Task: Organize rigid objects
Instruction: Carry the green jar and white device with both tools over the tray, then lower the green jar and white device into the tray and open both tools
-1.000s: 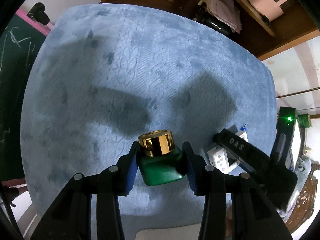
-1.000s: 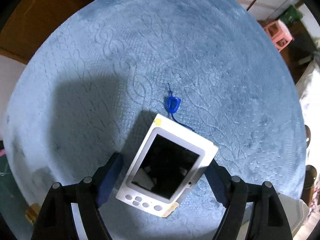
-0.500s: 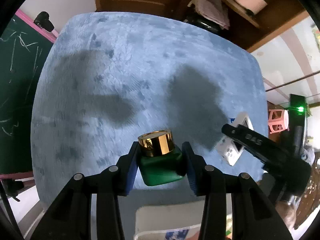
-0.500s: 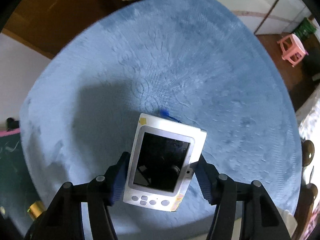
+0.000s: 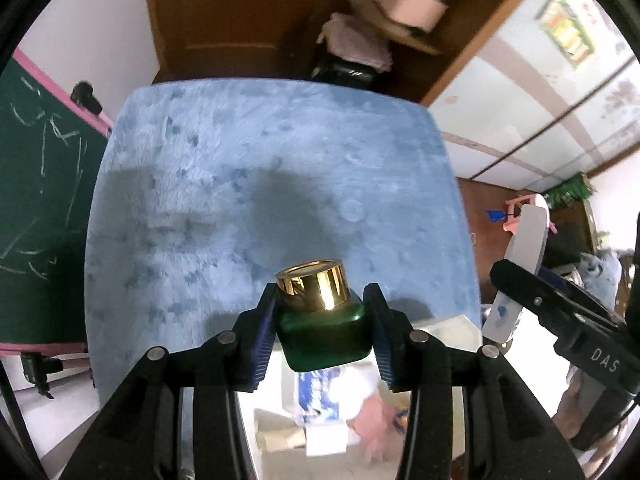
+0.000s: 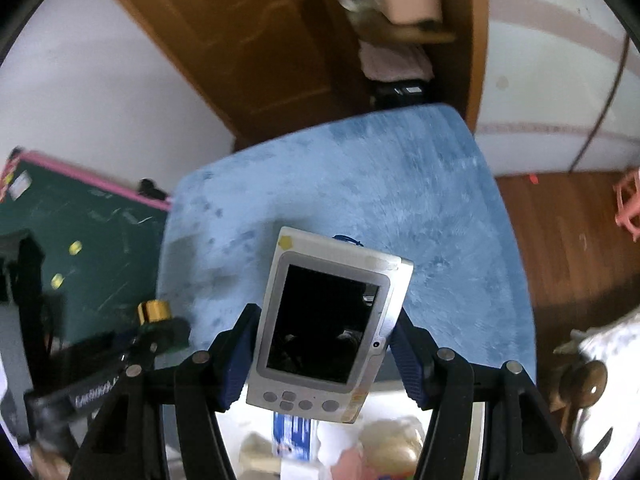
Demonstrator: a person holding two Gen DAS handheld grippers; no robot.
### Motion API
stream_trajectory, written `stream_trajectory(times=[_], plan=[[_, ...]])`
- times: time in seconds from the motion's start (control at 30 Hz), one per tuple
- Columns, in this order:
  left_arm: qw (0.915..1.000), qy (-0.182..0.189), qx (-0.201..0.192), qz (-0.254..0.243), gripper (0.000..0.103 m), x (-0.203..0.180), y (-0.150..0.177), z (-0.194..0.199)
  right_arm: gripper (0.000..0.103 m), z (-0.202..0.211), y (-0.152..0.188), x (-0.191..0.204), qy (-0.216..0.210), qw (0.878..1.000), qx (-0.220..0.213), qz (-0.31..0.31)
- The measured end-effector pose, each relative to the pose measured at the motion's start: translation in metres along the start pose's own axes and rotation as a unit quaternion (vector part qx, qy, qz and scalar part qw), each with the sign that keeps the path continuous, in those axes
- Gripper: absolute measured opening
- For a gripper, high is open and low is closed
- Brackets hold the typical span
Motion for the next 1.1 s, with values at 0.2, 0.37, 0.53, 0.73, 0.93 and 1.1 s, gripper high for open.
stream_trajectory(times=[0.2, 0.37, 0.53, 0.73, 0.93, 1.1], plan=[[0.9990, 0.006, -0.021, -0.039, 0.046, -0.025, 0.041, 0.030, 0.063, 0.043, 0.039, 0.005, -0.015, 0.999, -0.016, 0.042], [0.9967, -0.005, -0.021, -0.078, 0.046, -0.041, 0.080, 0.029, 0.063, 0.061, 0.069, 0.005, -0.019, 0.997, -0.013, 0.067], [0.9926, -0.018, 0.006, -0.120, 0.046, -0.050, 0.123, 0.001, 0.063, 0.058, 0.092, 0.001, -0.013, 0.996, -0.001, 0.083], [0.9830, -0.055, 0.057, -0.166, 0.046, -0.052, 0.173, -0.054, 0.063, 0.016, 0.121, -0.015, -0.001, 0.996, 0.049, 0.076], [0.9746, -0.068, 0.108, -0.184, 0.046, -0.044, 0.200, -0.104, 0.063, -0.047, 0.139, -0.042, -0.006, 0.993, 0.121, 0.015], [0.9693, -0.067, 0.136, -0.193, 0.046, -0.041, 0.209, -0.128, 0.063, -0.080, 0.139, -0.054, -0.007, 0.987, 0.156, -0.029]])
Point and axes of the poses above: each gripper's, at about its wrist camera, not at the fingertips, and z roughly against the way its jaws point, x to its left, y to its underside, the point moved 5 cm from there along -z, roughly the way its jaws point, and after that the axes turned 6 degrees about x, right-handed, at the moved point
